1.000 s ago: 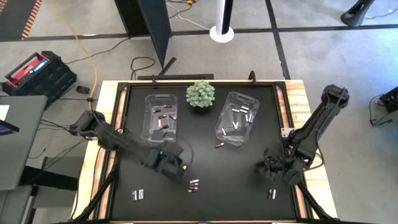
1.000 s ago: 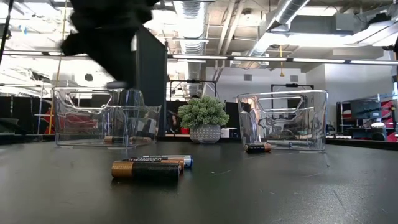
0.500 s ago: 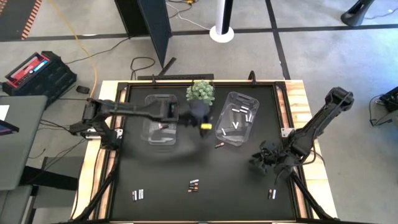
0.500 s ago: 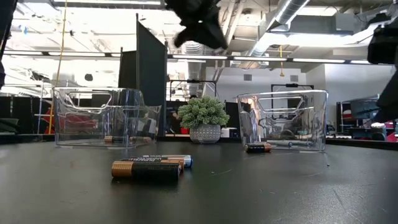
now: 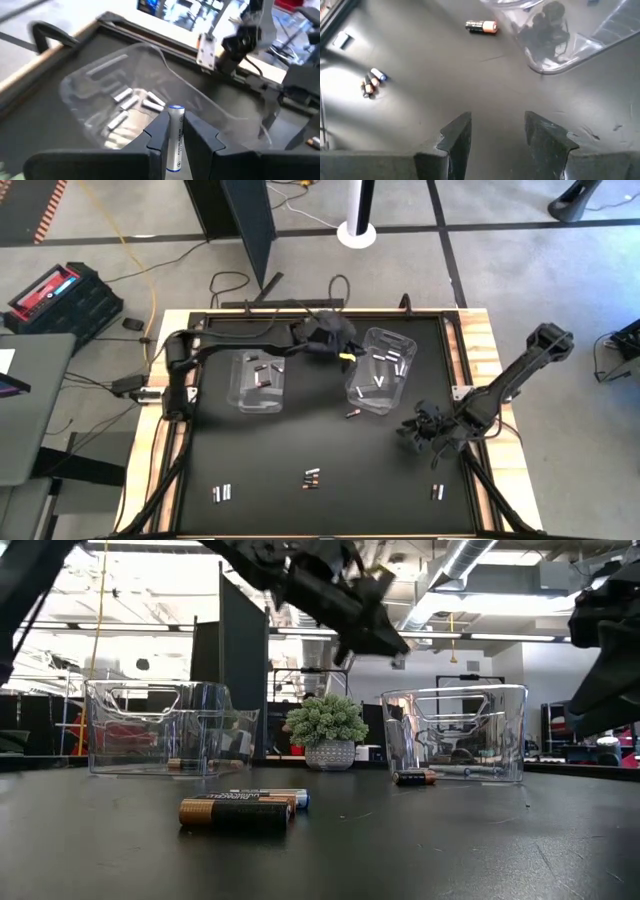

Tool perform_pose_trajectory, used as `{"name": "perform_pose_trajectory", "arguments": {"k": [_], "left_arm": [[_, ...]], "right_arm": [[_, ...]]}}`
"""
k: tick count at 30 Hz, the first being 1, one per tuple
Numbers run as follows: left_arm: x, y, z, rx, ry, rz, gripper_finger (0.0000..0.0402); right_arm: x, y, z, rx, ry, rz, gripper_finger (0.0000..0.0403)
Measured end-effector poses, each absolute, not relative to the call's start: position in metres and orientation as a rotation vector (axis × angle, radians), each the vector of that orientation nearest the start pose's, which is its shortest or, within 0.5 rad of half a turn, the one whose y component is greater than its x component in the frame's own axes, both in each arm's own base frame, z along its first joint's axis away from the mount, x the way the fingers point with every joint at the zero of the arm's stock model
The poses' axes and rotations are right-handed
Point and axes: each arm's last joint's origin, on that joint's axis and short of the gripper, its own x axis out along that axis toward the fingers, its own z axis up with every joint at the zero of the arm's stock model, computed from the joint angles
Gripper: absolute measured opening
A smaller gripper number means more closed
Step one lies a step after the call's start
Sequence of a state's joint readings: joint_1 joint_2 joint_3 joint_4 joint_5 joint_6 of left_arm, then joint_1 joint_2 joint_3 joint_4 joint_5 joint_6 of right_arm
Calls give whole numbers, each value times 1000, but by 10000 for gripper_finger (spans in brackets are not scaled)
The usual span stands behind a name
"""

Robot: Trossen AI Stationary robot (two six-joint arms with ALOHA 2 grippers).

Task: Sort batteries
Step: Put the white-blue battery into the right transparent bin

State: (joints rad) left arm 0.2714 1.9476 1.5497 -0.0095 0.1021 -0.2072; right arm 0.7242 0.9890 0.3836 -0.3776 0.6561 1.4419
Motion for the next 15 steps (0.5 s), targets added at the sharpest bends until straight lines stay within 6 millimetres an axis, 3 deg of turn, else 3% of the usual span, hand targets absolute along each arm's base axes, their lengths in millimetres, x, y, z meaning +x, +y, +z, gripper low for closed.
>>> {"name": "perform_pose_trajectory", "arguments": {"k": [9,15], "left_arm": [[496,118,230,-245,553,75,45],[519,116,220,-199,676,46,45]], "right_arm": [[136,86,158,761,600,-505,201],[138,84,158,769,594,-518,201]]}}
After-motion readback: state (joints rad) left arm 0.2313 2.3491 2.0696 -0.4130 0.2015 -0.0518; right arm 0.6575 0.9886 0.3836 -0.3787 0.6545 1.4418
